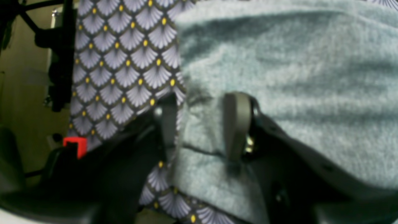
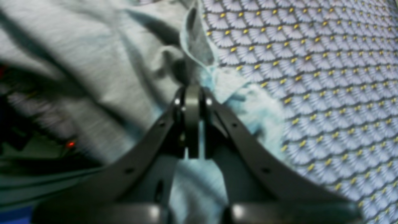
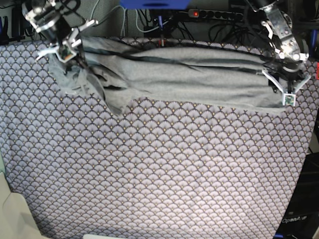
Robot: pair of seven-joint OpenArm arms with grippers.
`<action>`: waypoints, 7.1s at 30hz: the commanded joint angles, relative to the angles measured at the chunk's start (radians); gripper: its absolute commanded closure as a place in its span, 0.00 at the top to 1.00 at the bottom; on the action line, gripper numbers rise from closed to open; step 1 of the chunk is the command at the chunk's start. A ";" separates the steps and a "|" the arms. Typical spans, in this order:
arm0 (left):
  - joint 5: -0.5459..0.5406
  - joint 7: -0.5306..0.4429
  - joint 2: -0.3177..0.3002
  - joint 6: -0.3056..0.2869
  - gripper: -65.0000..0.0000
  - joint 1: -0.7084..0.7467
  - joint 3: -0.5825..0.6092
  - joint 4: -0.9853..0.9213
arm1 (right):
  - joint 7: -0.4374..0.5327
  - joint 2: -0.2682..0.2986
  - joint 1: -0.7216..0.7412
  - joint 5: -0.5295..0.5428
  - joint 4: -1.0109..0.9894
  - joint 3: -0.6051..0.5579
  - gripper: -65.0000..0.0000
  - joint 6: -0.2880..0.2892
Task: Fold the T-shirt properly
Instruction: 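Lift the strip end with the right gripper and pull it back, then hold both strip ends and pull them apart to straighten the strip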
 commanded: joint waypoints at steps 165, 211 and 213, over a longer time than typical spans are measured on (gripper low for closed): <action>0.061 0.085 -0.085 -0.174 0.54 -0.146 -0.173 -0.446 | -0.026 0.091 0.222 -0.081 -0.386 0.101 0.00 -0.002; 0.061 0.082 -0.039 -0.174 0.15 -0.025 -0.018 -0.568 | -0.026 0.089 0.236 -0.083 -0.386 0.099 0.00 -0.002; 0.061 0.082 -0.038 -0.174 0.09 -0.026 -0.018 -0.568 | -0.026 0.089 0.236 -0.083 -0.386 0.099 0.00 -0.002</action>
